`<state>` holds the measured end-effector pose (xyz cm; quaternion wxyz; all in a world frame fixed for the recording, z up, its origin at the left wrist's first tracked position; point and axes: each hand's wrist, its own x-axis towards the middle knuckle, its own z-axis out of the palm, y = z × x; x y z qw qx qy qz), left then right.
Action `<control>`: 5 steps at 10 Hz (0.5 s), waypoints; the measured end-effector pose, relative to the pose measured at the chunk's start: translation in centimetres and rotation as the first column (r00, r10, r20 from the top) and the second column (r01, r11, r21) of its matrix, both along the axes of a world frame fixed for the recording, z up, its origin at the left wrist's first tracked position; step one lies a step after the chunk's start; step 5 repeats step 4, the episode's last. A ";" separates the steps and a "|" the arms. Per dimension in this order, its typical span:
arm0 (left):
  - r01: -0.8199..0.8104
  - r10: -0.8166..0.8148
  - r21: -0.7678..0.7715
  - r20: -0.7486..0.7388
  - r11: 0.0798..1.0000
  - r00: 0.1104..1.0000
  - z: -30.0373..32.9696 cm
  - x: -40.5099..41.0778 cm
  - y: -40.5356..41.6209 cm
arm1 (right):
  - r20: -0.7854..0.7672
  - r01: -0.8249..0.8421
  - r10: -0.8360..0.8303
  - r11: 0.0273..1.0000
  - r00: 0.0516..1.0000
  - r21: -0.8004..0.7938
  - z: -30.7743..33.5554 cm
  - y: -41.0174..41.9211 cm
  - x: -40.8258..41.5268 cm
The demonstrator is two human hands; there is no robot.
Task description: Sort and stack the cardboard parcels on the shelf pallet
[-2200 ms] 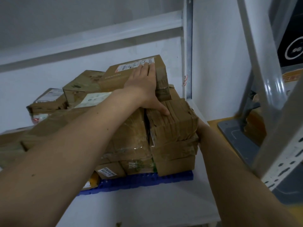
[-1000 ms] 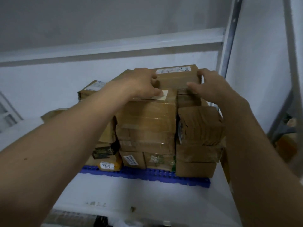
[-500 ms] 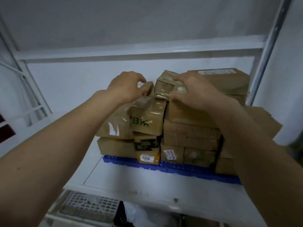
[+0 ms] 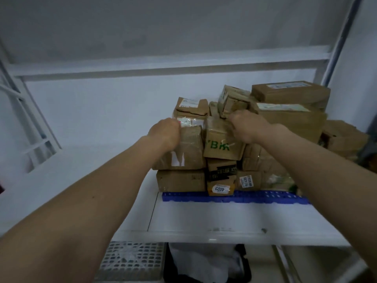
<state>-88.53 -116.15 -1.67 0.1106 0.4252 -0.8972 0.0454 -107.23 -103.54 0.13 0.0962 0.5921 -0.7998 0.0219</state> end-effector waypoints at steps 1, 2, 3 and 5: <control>0.102 -0.096 0.106 -0.061 0.989 0.994 0.2 0.1 -0.5 | -0.016 0.013 -0.012 1.000 1.000 0.004 0.5 -0.2 0.3; 0.152 -0.132 0.202 -0.111 0.967 0.985 1.2 -0.4 0.0 | -0.021 0.045 -0.044 0.999 0.999 0.014 1.3 -0.3 0.7; 0.168 -0.150 0.205 -0.100 0.964 0.984 2.3 -1.6 1.2 | -0.044 0.039 -0.039 0.999 0.998 -0.011 1.8 -0.3 0.7; 0.208 -0.190 0.196 -0.108 0.958 0.976 3.3 -2.8 2.8 | -0.029 0.054 -0.054 0.998 0.998 -0.029 2.1 0.0 0.7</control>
